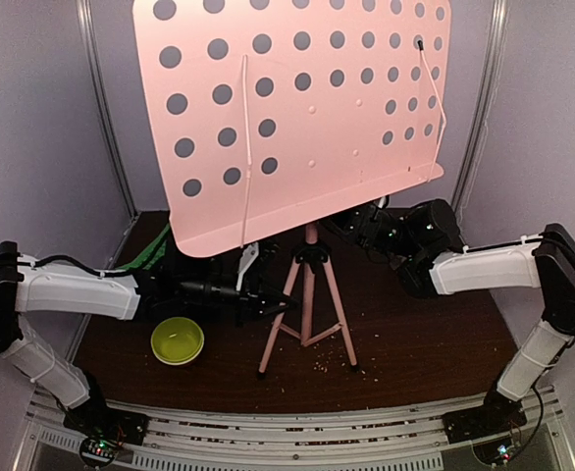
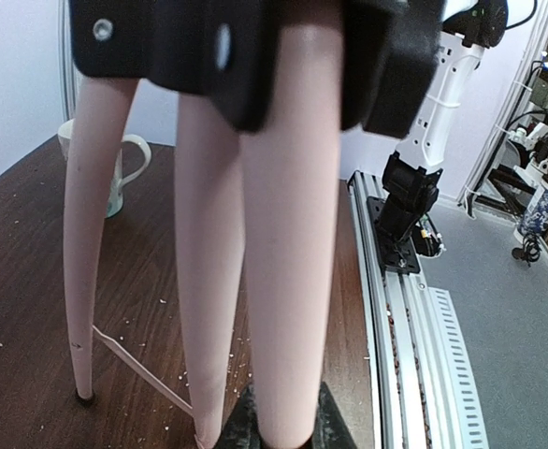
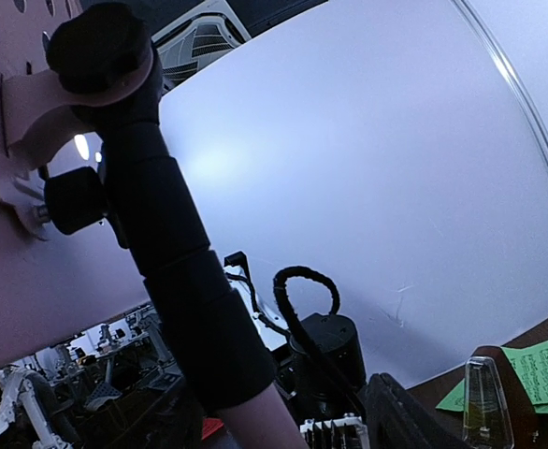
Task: Pack up the instrument practice props
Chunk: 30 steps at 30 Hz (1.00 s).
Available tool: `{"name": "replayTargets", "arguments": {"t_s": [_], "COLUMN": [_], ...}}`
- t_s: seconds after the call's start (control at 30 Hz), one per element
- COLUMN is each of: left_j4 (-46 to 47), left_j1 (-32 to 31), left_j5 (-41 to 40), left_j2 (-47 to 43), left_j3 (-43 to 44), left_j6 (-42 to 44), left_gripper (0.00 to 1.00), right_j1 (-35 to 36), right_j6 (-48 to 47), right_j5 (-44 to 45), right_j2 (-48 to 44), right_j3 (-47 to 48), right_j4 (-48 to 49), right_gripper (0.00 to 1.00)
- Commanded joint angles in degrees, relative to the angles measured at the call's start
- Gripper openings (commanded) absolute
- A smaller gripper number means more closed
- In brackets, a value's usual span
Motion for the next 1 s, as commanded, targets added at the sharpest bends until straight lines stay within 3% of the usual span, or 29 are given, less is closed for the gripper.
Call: {"name": "replayTargets", "arguments": {"t_s": [0.0,0.27,0.77,0.97], "left_j4": [4.9,4.1,7.7,15.2], "left_j1": [-0.5,-0.3,-0.1,-0.1], "left_j5": [4.7,5.1,2.3,1.8], "left_j2": [-0.4,-0.3,0.0,0.0], "left_j3": [2.9,3.4,3.7,4.5], "left_j6": [-0.8,-0.4,-0.7,-3.4], "left_gripper": [0.00,0.00,0.00,0.00], "right_j1": [0.4,0.4,0.5,0.7], "right_j6": [1.9,2.4,2.1,1.1], "right_j5": [-1.7,-1.4,-2.2,-2.0], "right_j2": [-0.6,-0.2,-1.6,-2.4], "right_j3": [1.9,3.5,-1.5,-2.3], "right_j4": [4.3,4.3,4.4,4.0], "right_gripper": [0.61,0.53,0.04,0.00]}}
